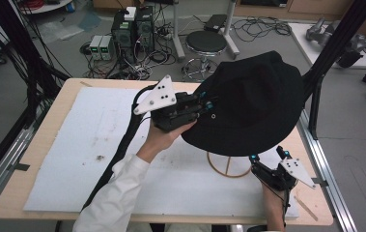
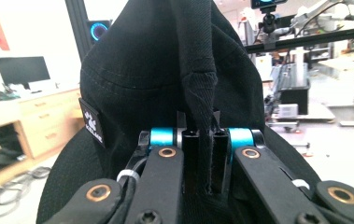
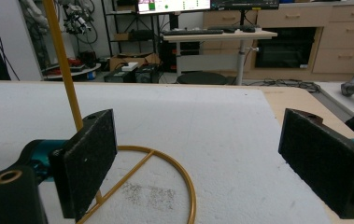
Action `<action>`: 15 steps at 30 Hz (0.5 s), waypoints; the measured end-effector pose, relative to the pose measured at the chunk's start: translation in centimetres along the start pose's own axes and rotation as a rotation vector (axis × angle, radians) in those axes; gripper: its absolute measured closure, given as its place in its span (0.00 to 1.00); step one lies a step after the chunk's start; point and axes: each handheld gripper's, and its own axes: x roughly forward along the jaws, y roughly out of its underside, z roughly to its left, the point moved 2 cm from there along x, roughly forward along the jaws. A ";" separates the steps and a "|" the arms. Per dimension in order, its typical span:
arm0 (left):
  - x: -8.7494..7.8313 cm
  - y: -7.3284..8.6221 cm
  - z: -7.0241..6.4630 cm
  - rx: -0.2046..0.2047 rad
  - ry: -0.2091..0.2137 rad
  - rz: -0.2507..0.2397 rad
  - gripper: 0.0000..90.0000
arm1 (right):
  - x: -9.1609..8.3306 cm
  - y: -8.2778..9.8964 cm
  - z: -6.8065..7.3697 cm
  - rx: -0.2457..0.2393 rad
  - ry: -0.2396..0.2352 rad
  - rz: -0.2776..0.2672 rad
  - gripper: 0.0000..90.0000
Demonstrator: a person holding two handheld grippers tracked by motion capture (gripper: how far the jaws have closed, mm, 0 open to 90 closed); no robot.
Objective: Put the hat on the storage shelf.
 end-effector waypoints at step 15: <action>3.2 1.2 -0.1 -0.033 0.046 0.116 0.97 | 0.0 0.0 0.0 -0.008 -0.003 0.004 0.12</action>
